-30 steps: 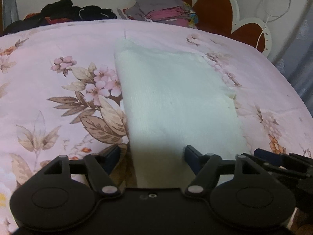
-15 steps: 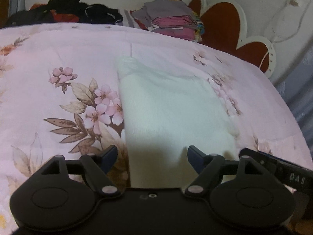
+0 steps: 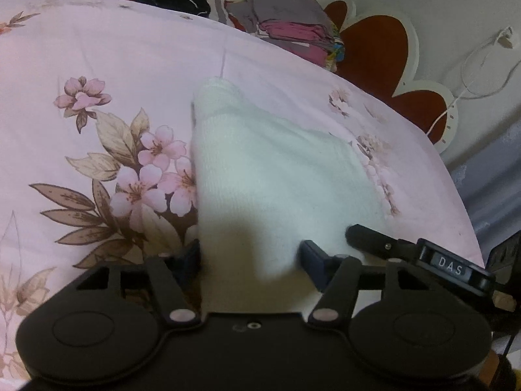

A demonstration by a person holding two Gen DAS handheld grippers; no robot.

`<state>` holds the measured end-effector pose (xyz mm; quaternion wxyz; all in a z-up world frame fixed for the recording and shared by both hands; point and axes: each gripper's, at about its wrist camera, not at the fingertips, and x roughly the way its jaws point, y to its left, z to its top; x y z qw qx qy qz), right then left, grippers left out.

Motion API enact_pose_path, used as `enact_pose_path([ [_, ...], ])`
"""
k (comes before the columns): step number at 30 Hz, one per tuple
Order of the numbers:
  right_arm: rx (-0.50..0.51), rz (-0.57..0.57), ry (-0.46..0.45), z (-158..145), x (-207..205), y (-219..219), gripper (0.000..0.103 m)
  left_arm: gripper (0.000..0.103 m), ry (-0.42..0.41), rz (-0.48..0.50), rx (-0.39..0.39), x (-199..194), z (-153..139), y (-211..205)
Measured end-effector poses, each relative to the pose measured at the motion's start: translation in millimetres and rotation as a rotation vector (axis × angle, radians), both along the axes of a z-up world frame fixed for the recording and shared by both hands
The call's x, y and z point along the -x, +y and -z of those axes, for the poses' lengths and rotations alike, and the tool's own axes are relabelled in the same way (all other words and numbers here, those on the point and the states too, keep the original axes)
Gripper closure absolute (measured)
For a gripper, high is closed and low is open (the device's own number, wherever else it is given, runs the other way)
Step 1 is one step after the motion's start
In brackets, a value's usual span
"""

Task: Fold small clothes
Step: 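Grasp the sweater's folded end with the left tool while the right tool pinches beside it, then lift the gripped end with both tools and fold it over the sweater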

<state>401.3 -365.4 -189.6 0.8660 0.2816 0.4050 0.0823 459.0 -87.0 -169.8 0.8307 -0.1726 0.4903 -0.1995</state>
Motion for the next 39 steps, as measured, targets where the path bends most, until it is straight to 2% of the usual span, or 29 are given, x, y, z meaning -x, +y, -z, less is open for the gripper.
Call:
enact_pose_path([
  [1, 0.000, -0.008, -0.001, 0, 0, 0, 0.036, 0.046, -0.001, -0.002, -0.002, 0, -1, -1],
  [2, -0.028, -0.027, 0.005, 0, -1, 1, 0.059, 0.050, -0.005, -0.009, -0.007, 1, -2, -2],
  [3, -0.056, -0.030, 0.014, 1, -2, 0, 0.060, 0.051, -0.007, -0.013, -0.012, 1, -4, -4],
  [5, -0.024, -0.048, -0.002, -1, -1, 4, 0.061, 0.056, -0.020, -0.016, -0.033, 3, -7, -9],
  [8, -0.058, -0.028, 0.000, 3, 0, 0, 0.064, 0.062, -0.043, -0.013, -0.067, 5, -12, -16],
  [10, -0.075, -0.020, -0.007, -3, 4, 1, 0.070, 0.065, -0.056, -0.021, -0.077, 7, -18, -17],
  [13, -0.073, -0.034, -0.043, -14, 10, 2, 0.071, 0.071, -0.085, -0.014, -0.086, 11, -28, -17],
  [22, -0.107, -0.083, -0.103, -52, 18, 40, 0.072, 0.071, -0.151, -0.004, -0.078, 30, -62, 9],
  [29, -0.129, -0.126, -0.134, -79, 22, 111, 0.072, 0.071, -0.180, -0.043, -0.078, 44, -89, 88],
  [39, -0.138, -0.169, -0.146, -86, 14, 291, 0.072, 0.071, -0.187, -0.090, -0.085, 48, -95, 252],
])
